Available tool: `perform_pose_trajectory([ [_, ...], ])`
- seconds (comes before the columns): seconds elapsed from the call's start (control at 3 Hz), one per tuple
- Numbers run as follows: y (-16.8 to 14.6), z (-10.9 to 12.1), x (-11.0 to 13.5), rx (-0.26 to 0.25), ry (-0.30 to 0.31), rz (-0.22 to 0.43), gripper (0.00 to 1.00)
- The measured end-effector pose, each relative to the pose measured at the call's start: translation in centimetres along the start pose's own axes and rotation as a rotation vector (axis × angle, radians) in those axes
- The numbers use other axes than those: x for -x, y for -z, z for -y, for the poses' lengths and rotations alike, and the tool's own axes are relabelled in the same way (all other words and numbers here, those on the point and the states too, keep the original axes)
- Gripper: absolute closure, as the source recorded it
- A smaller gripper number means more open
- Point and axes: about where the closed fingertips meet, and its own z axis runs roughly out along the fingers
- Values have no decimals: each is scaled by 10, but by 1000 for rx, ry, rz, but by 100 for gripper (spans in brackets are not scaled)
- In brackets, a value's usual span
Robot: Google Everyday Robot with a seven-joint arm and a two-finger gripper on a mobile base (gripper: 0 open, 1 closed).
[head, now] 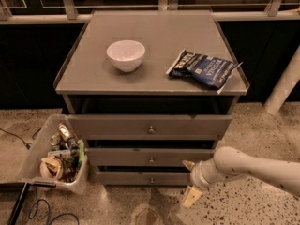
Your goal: Open bottom drawer
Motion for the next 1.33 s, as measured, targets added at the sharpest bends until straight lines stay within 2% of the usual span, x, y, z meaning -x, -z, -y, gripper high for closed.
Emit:
perform_pose_trajectory([
  [0.33, -33, 14, -24, -52, -57, -10, 0],
  [0.67, -60, 19, -44, -63, -82, 30, 0],
  [1.0, -85, 15, -61, -37, -71, 94, 0],
  [1.33, -138, 6, -85, -17, -53, 100, 0],
])
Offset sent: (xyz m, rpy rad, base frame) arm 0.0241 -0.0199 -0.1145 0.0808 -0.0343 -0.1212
